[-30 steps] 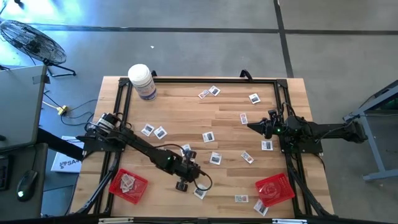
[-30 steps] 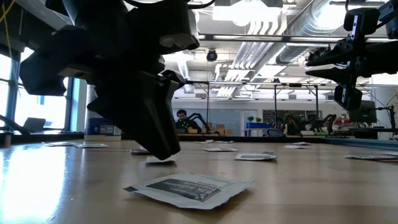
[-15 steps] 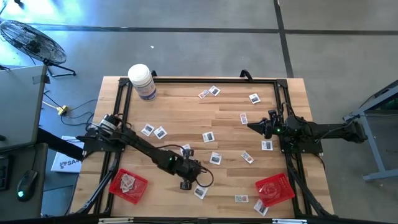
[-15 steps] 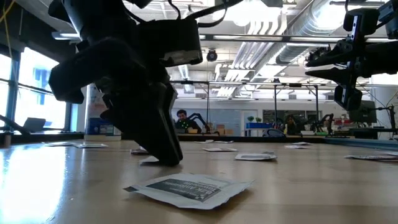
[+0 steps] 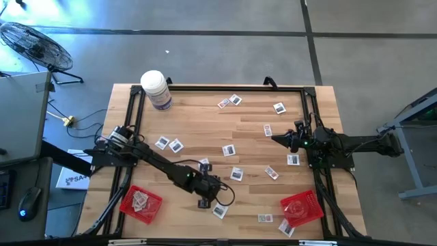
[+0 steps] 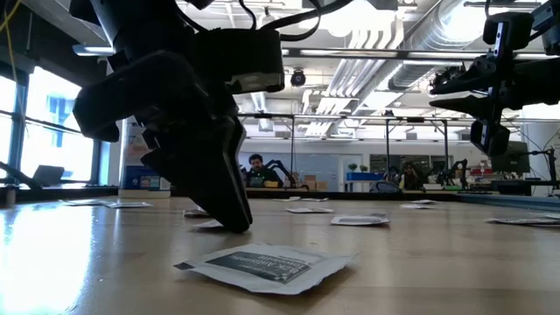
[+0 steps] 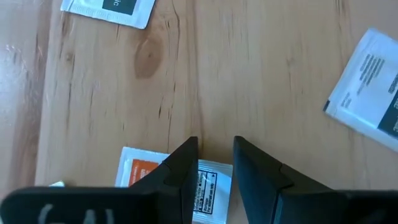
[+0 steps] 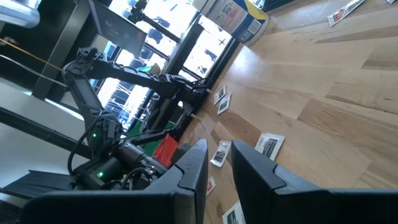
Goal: Pick & Place First Aid Supplies
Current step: Put the ointment pack into the left red bin
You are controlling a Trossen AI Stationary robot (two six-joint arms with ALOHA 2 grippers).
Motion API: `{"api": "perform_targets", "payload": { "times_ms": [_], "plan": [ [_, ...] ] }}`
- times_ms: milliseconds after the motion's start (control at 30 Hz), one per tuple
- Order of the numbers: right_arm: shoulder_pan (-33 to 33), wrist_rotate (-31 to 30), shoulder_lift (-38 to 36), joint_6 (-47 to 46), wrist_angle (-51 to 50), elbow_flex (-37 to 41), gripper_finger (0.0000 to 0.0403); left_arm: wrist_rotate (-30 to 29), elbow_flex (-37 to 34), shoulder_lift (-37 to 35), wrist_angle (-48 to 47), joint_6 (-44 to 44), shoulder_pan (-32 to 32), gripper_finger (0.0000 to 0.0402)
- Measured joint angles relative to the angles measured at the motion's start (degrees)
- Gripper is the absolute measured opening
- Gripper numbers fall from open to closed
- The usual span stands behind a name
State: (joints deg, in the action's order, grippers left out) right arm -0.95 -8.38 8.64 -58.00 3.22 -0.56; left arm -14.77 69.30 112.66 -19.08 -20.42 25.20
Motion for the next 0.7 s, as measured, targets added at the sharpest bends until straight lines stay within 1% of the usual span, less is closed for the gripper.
{"api": "perform_targets", "payload": {
  "times_ms": [233,400,700],
  "plan": [
    [0.0,0.0,0.0,0.0,0.0,0.0,0.0064,-3.8,1.1,-0.4,-4.3,0.6,2.2,0.0099],
    [0.0,0.0,0.0,0.0,0.0,0.0,0.0064,-4.0,1.1,-1.4,-7.8,-1.1,2.2,0.0099],
    [0.0,0.0,0.0,0.0,0.0,0.0,0.0064,-4.1,1.1,-1.5,-7.3,-0.5,2.2,0.0099]
  ]
}}
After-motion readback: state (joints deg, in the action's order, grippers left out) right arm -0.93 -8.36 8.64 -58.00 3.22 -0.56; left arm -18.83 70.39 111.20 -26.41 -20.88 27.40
